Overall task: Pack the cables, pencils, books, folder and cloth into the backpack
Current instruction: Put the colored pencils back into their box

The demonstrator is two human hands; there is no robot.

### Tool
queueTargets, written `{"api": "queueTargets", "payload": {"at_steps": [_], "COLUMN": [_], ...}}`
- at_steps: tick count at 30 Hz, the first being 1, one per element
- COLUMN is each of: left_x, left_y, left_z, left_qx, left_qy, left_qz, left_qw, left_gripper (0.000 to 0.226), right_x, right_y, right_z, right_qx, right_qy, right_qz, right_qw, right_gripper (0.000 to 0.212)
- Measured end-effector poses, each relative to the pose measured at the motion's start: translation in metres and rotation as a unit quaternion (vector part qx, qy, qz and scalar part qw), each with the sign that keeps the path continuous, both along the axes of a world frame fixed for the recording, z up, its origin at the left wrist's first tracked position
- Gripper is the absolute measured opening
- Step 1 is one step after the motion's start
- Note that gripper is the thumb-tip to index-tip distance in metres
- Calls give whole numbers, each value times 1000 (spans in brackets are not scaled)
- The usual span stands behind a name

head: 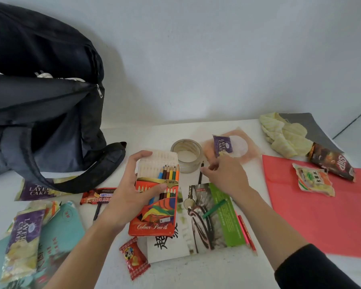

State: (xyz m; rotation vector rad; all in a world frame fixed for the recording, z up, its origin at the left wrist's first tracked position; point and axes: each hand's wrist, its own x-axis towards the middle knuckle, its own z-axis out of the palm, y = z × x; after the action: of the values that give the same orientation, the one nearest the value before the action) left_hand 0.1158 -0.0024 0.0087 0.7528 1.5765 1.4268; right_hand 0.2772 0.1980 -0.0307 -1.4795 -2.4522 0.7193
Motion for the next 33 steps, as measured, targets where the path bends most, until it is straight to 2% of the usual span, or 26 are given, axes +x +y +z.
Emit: {"api": "queueTargets", "payload": {"at_steps": [5,9,11,14,16,19,22,24,27,30,33], "left_x": [9,9,7,3,0,-6,-10,-11,-14,-15,-16], "left_y": [7,7,7,5,3,3,3,1,-7,-15,-23], "left_z": [-3,-4,-5,-7,-9,-9,-7,-4,-1,-1,-5], "left_qx": [-4,-4,0,2,-2,-9,-19,-24,-30,-39,-37], "left_qy": [-6,4,0,-3,0,1,7,6,4,-13,-8], "left_qz": [-11,-16,-17,-25,-32,-38,-49,-58,-76,-96,-106], "left_qw": [1000,1000,1000,1000,999,999,999,998,997,995,994], "left_gripper": [65,66,66,65,65,65,65,65,66,66,67], "right_x": [-17,-23,-20,-14,-10,-13,-18,-22,-29,-41,-51], "right_y": [1,7,8,5,-3,-25,-39,-44,-53,-69,-86], "right_z": [-8,-3,0,8,15,29,47,60,73,72,61], "right_qx": [13,-26,-61,-116,-180,-308,-370,-369,-328,-292,-213], "right_qy": [-45,-63,-31,105,226,358,434,464,482,450,401], "right_qz": [1,6,-7,-74,-108,-101,-71,-54,-40,-29,9], "right_qw": [999,998,998,985,951,876,818,803,812,843,891], "right_gripper": [28,33,41,51,46,19,20,21,7,39,39]}}
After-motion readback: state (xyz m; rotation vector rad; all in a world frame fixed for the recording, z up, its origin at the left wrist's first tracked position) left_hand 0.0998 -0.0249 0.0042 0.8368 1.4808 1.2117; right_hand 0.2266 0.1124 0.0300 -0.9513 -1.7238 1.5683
